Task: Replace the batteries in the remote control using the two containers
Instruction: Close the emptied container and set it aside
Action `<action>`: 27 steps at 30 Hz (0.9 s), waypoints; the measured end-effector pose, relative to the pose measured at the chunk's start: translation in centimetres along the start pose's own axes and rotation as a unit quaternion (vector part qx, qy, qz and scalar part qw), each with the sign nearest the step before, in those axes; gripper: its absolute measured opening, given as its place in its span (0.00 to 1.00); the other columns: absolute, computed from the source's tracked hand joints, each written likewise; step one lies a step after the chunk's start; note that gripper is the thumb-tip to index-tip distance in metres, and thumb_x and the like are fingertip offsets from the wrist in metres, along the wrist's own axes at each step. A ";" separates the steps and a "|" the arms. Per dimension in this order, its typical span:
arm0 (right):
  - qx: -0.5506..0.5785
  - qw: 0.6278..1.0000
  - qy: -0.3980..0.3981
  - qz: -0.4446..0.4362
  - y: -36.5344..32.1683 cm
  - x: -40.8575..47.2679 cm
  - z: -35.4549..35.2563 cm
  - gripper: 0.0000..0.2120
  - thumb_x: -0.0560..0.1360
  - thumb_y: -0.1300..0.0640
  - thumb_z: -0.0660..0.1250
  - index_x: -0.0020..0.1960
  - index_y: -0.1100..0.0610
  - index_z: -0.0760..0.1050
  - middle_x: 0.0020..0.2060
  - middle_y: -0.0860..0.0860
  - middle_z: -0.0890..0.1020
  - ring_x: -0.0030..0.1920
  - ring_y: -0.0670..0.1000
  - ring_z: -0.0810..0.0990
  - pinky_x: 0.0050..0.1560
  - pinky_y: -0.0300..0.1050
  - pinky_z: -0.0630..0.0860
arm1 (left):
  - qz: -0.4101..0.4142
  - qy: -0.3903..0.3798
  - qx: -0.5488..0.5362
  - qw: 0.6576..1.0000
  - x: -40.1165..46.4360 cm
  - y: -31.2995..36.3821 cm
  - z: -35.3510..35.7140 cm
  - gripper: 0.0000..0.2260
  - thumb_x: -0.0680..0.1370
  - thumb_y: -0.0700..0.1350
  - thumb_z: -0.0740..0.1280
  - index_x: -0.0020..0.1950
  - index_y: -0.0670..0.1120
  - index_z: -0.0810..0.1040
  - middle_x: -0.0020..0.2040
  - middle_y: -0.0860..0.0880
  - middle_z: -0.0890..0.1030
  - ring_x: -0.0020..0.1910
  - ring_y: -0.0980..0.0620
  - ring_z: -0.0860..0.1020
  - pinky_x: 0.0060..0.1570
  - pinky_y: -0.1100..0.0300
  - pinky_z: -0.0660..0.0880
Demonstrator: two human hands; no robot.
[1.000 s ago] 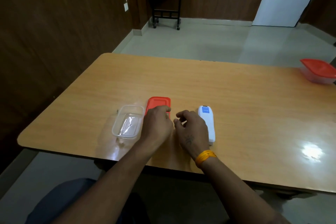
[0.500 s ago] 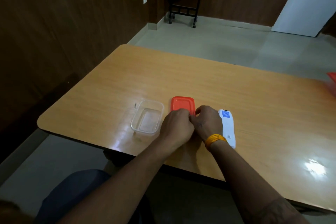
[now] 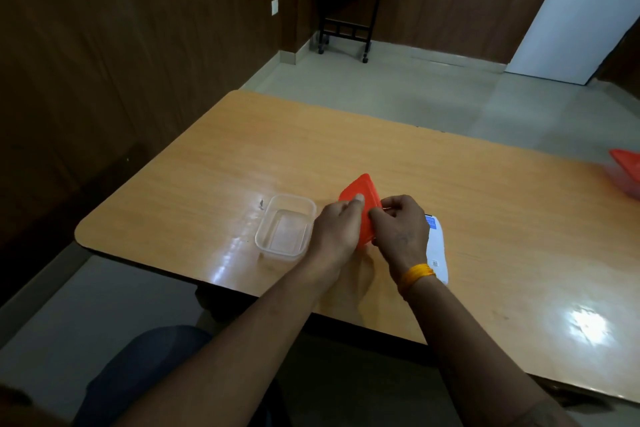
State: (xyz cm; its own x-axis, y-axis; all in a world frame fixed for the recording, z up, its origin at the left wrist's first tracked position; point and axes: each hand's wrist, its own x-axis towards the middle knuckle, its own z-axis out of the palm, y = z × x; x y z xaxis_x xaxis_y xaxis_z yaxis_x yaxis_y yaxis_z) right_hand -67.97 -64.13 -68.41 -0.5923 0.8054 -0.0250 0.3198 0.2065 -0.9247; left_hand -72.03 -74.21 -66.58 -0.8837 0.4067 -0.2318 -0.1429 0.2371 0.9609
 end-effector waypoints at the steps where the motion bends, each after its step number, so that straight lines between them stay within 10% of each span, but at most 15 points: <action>1: -0.020 0.999 0.005 -0.040 -0.2 -0.8 -0.1 0.05 0.72 0.52 0.71 0.48 0.49 0.78 0.42 0.46 0.84 0.45 0.49 0.84 0.45 0.51 0.84 | -0.012 -0.009 -0.026 1.000 0.2 0.1 -0.4 0.22 0.81 0.63 0.60 0.51 0.46 0.83 0.50 0.45 0.85 0.51 0.43 0.84 0.53 0.48 0.82; 10: -0.062 0.964 0.034 -0.255 -1.0 -4.4 1.8 0.07 0.78 0.53 0.73 0.54 0.52 0.81 0.49 0.46 0.84 0.46 0.43 0.81 0.46 0.41 0.79 | 0.000 0.025 -0.047 0.999 1.5 0.7 -4.8 0.07 0.82 0.41 0.67 0.53 0.42 0.85 0.51 0.39 0.87 0.47 0.40 0.87 0.46 0.46 0.87; 13: -0.081 0.975 0.111 -0.172 -1.2 -3.7 2.2 0.11 0.76 0.51 0.74 0.56 0.52 0.78 0.53 0.51 0.79 0.47 0.50 0.79 0.46 0.47 0.75 | -0.004 0.018 -0.064 0.998 1.2 1.1 -6.7 0.04 0.81 0.38 0.68 0.51 0.42 0.83 0.51 0.38 0.86 0.42 0.41 0.87 0.35 0.52 0.85; 18: 0.115 0.987 -0.043 0.101 -1.7 -3.0 3.0 0.14 0.77 0.50 0.76 0.58 0.55 0.79 0.47 0.55 0.85 0.41 0.53 0.84 0.36 0.47 0.82 | 0.001 0.005 -0.002 1.000 1.1 1.1 -9.3 0.04 0.81 0.37 0.68 0.52 0.42 0.81 0.50 0.39 0.85 0.38 0.43 0.85 0.34 0.54 0.83; 27: 0.004 0.997 -0.064 0.034 -1.2 -4.8 5.7 0.10 0.76 0.50 0.77 0.42 0.55 0.83 0.33 0.56 0.87 0.31 0.54 0.87 0.33 0.51 0.85 | 0.026 0.079 0.236 0.968 2.3 -0.5 -13.6 0.05 0.77 0.42 0.76 0.42 0.42 0.86 0.39 0.43 0.87 0.36 0.43 0.86 0.38 0.53 0.84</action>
State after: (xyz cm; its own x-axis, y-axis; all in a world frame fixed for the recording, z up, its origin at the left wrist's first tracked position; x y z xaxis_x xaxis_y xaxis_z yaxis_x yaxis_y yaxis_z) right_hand -69.75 -71.38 -69.37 -0.6590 0.7400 -0.1348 0.3568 0.1497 -0.9221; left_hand -80.04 -85.45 -65.54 -0.9464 0.2980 -0.1243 0.0894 0.6119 0.7859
